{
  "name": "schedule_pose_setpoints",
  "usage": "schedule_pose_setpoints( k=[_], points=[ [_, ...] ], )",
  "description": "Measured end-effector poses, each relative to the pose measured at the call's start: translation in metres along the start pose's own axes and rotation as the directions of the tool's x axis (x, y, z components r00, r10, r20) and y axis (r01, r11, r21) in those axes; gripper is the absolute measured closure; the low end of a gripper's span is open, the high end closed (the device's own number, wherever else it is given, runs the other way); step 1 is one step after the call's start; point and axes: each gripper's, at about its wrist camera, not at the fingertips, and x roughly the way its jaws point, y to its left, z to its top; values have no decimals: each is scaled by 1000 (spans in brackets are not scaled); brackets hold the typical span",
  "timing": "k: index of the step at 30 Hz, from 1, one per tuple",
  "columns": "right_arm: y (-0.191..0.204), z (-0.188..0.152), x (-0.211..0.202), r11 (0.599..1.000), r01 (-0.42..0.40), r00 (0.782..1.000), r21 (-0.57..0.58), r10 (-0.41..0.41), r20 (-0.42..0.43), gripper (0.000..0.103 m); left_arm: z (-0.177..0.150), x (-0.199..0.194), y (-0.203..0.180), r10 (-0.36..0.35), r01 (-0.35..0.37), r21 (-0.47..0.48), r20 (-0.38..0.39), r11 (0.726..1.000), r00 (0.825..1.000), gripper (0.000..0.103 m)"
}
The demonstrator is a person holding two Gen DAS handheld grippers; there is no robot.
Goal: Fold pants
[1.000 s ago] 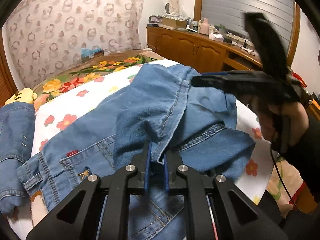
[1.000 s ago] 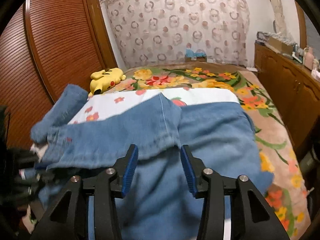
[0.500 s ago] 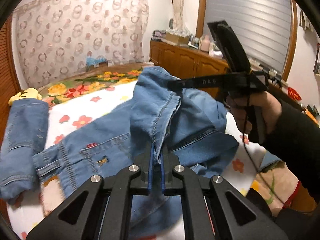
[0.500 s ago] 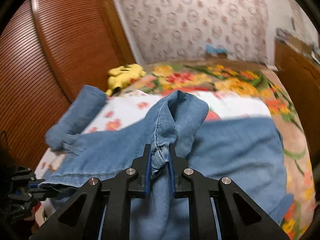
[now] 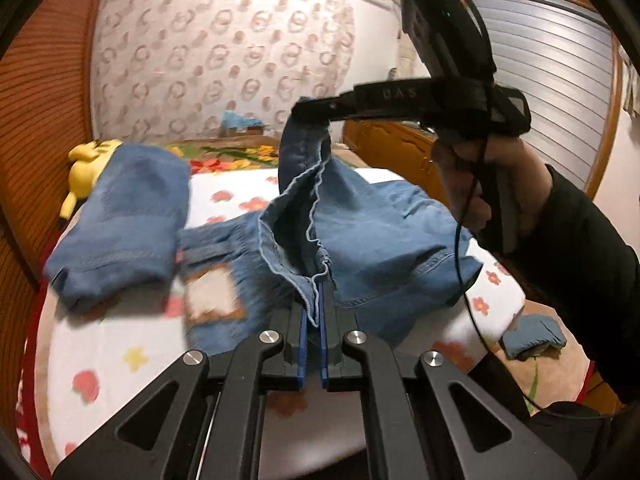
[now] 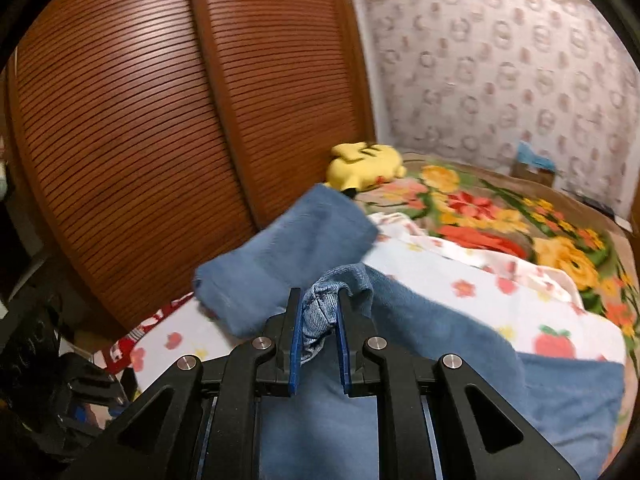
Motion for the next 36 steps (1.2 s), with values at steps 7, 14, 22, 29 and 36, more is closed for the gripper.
schedule_pose_setpoints(
  k=[7,14,22,29,36],
  points=[
    [-16,6,46,1000,13,997,-9,-14,-77,70,-19,7,24,17,-20,-58,-55,998,998,97],
    [-7,1,33,998,61,996,-16,-62,-65,63,-23,10,34,58,-63,-77,-70,995,996,73],
    [1,-48,-22,994,108,993,-8,-109,-38,63,-18,6,40,131,-133,-67,-34,989,991,26],
    [7,-78,-57,981,195,981,19,-195,5,63,-7,18,33,139,-140,-46,-22,989,990,24],
    [12,-116,-82,958,275,961,77,-273,-30,63,7,39,7,110,-110,2,-34,994,993,24]
  ],
)
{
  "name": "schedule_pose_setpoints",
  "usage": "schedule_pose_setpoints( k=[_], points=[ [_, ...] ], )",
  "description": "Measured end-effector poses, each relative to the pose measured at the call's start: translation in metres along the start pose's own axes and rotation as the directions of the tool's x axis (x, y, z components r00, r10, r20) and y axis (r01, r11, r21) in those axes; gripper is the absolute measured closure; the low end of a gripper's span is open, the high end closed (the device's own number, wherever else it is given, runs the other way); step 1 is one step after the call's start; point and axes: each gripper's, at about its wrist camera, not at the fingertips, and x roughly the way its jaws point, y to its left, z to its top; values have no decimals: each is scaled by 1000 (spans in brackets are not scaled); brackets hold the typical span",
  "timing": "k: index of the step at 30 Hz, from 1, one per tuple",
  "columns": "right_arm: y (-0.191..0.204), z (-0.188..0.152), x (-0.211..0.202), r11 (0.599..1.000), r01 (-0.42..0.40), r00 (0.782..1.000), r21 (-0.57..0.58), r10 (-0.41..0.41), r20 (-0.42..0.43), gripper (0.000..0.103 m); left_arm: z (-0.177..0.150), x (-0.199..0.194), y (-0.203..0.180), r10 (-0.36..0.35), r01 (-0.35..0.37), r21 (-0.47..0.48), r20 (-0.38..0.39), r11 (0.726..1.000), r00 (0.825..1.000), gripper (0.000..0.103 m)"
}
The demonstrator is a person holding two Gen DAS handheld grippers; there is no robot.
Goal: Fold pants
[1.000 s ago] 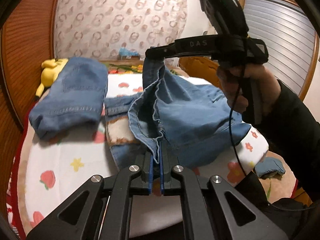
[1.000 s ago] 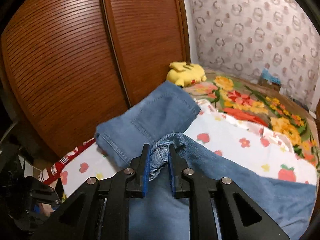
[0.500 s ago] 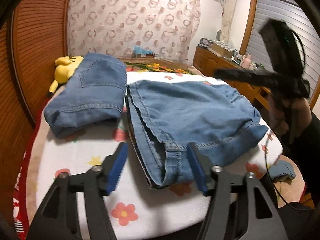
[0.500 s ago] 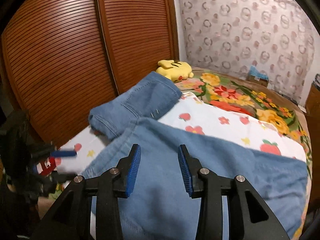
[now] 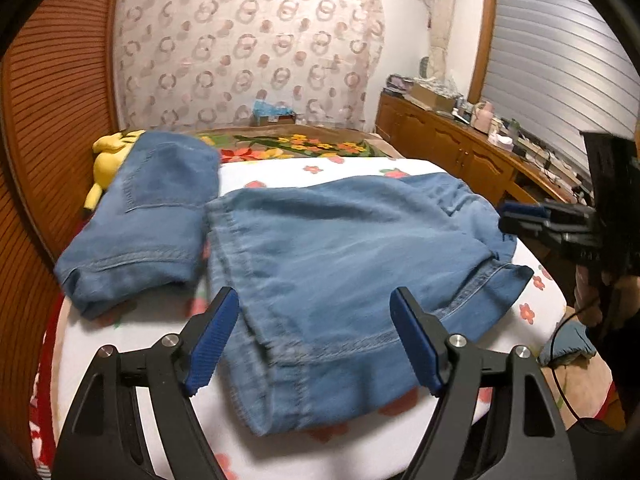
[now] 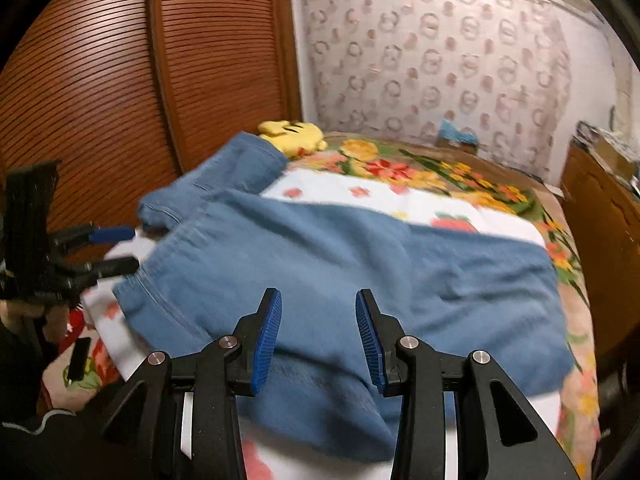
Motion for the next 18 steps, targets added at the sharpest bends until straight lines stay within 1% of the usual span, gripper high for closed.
schedule_pose_setpoints(
  k=[3,5,9,13,16,18],
  points=[
    [-5,-13,-9,999,36,999,32,-35,-14,63,6,7,-17,-32,32,33,-1,999,999,24],
    [-8,-15,-14,997,58,998,51,-56,-25,63,8,11,-27,-58,58,51,-4,997,998,24],
    [-15,-21,-20,990,102,994,98,-98,-47,63,15,20,-49,-80,81,90,-16,993,997,24],
    [-20,-18,-21,980,139,990,141,-133,-56,63,20,29,-65,-96,99,118,-30,988,995,24],
    [-20,-17,-22,971,179,983,162,-170,-65,63,21,35,-74,-105,110,132,-45,985,993,24],
    [-19,-17,-21,964,205,978,172,-194,-79,61,20,39,-79,-109,116,138,-56,984,992,24]
  ],
)
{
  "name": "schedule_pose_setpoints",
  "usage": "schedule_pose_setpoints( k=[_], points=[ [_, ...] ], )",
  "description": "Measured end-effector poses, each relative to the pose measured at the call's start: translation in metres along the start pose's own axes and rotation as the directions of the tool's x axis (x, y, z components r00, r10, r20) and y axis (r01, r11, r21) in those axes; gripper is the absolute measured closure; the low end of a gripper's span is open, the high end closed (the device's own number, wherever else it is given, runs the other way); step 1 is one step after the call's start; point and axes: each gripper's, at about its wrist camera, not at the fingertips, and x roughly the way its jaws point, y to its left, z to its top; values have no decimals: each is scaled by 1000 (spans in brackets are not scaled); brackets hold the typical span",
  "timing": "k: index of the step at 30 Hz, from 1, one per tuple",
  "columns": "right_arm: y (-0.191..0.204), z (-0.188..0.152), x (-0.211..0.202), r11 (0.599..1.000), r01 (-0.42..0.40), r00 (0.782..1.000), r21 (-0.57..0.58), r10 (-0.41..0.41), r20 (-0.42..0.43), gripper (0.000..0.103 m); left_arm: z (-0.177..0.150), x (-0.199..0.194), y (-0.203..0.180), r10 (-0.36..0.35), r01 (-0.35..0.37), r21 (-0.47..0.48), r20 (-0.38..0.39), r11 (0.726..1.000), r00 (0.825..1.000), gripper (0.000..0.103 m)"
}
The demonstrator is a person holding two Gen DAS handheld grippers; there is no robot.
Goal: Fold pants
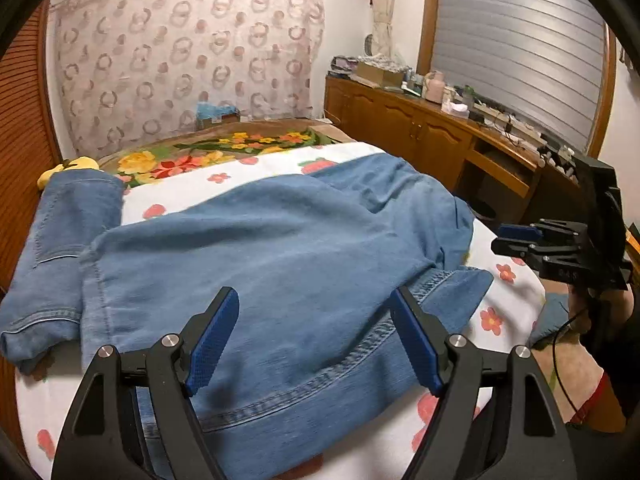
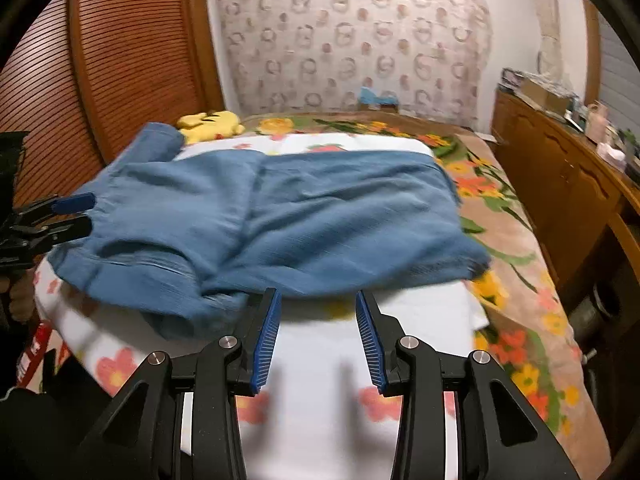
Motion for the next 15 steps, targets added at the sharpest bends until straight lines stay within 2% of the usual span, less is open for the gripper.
schedule_pose_setpoints(
  k=[2,15],
  points=[
    [1,0,2,1000,27,1000,12,-27,-9,56,-1,6,-3,-2,2,1,-15,1000,1000,24],
    [14,21,24,990,137,988,9,-136,-78,55,-9,24,-3,5,-6,-16,-64,1000,998,24]
  ],
)
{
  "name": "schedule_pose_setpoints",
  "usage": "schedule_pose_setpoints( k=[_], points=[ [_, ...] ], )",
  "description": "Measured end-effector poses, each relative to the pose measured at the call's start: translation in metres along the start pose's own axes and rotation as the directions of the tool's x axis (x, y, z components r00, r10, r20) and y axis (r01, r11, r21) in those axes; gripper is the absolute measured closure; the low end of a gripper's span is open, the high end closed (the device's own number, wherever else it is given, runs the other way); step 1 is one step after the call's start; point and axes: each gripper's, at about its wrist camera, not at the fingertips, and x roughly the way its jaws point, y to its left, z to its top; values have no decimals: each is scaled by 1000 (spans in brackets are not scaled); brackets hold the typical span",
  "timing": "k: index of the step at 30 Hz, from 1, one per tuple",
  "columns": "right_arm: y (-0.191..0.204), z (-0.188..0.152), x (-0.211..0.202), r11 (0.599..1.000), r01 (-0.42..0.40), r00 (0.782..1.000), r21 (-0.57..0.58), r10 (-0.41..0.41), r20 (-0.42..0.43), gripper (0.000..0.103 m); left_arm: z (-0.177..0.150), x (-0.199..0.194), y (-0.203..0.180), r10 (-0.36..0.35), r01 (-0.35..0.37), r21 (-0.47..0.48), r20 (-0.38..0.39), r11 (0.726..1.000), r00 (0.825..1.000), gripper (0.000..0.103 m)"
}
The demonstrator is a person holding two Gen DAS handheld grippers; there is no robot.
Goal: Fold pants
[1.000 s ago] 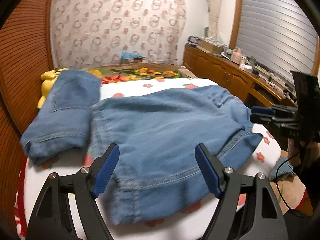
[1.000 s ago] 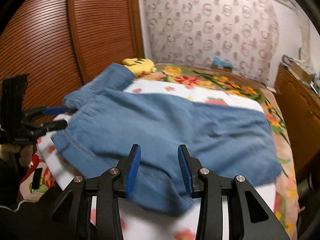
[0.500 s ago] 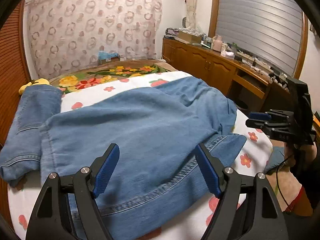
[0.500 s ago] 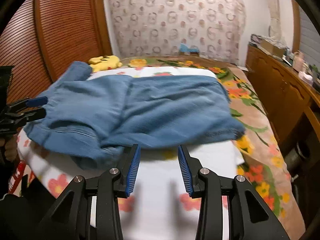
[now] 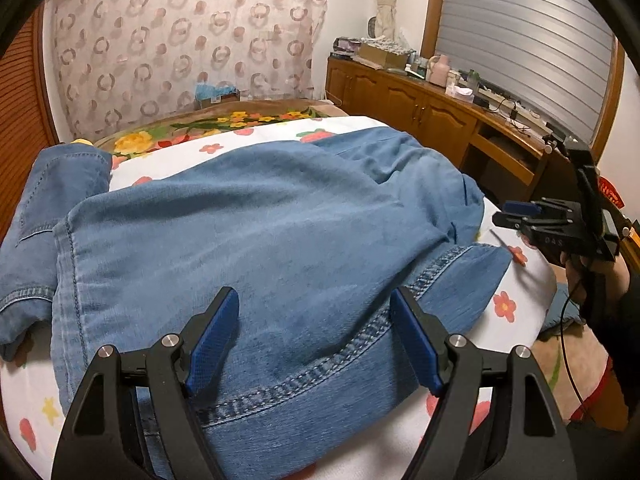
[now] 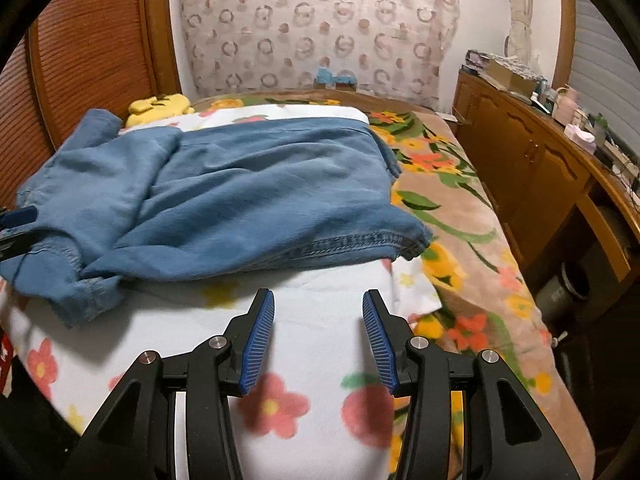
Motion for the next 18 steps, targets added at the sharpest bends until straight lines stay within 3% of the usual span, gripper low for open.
schedule_pose_setpoints(
  k=[8,18],
  points=[
    [-14,16,22,999,50,998,-4,-51,-29,54,-4,6,4,3,-3,-19,-14,1000,1000,24],
    [-45,28,42,995,-4,1000,104,6,-18,54,-7,7,4,-1,1,-23,-12,1000,1000,24]
  ],
)
